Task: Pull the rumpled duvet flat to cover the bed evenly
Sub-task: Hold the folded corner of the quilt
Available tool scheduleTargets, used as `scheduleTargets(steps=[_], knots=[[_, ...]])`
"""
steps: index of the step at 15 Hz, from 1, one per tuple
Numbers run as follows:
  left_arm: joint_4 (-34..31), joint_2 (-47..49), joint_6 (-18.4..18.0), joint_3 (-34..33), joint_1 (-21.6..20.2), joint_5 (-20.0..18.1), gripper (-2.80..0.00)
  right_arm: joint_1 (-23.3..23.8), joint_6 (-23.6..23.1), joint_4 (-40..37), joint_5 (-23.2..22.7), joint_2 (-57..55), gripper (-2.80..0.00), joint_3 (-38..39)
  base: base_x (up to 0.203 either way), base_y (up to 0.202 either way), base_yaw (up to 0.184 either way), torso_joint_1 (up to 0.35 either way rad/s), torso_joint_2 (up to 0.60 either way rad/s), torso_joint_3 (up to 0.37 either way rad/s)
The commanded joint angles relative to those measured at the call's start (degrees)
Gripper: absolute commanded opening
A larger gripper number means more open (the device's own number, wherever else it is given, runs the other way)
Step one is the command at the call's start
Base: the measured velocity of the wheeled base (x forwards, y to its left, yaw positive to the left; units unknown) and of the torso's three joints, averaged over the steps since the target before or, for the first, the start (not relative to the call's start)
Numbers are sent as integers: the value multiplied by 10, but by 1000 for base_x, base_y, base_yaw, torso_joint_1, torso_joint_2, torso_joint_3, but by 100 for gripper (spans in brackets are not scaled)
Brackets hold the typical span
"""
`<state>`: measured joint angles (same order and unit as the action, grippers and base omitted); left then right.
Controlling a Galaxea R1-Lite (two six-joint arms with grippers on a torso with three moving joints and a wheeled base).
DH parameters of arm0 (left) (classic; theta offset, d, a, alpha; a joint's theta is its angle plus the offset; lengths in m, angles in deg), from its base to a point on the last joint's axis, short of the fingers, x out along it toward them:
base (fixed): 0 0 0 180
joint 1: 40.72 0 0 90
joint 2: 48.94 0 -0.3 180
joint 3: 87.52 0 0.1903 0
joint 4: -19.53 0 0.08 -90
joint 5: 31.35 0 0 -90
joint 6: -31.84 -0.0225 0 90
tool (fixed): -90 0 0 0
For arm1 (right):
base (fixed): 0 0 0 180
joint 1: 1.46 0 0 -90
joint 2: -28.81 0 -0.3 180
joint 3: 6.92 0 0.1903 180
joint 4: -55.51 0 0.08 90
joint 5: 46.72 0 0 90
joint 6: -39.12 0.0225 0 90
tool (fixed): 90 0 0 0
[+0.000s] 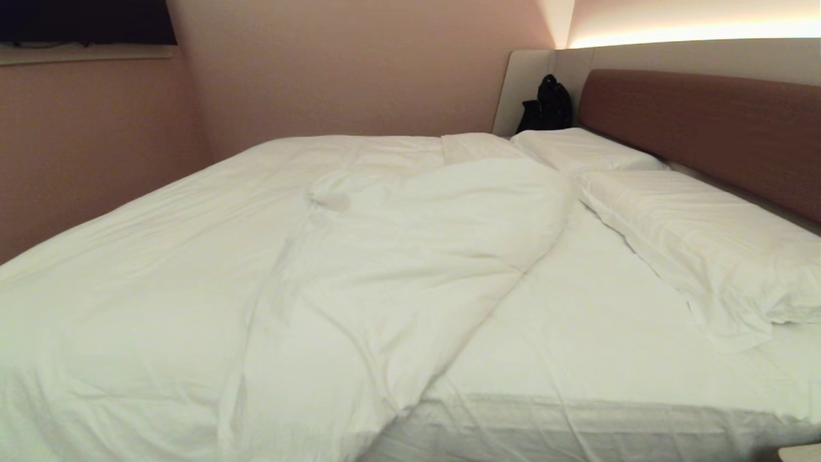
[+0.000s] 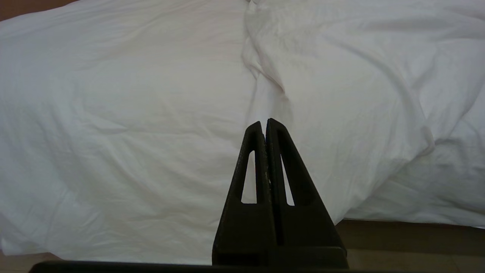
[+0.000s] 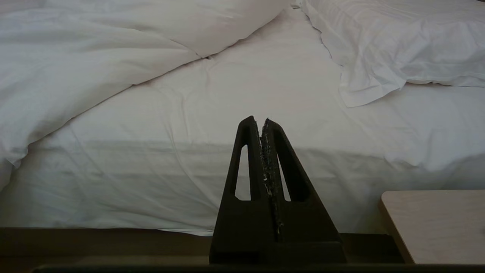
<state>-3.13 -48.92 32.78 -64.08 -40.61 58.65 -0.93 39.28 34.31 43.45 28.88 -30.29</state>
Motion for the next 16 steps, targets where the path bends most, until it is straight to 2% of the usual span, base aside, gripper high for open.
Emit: scheduleTargets(steps=[1,16], knots=[[0,0,0,0,0,0,-280,0,0,0,0,-1,-280,0,0,0,0,0,0,0],[0,0,1,0,0,0,-280,0,0,0,0,-1,-280,0,0,0,0,0,0,0]])
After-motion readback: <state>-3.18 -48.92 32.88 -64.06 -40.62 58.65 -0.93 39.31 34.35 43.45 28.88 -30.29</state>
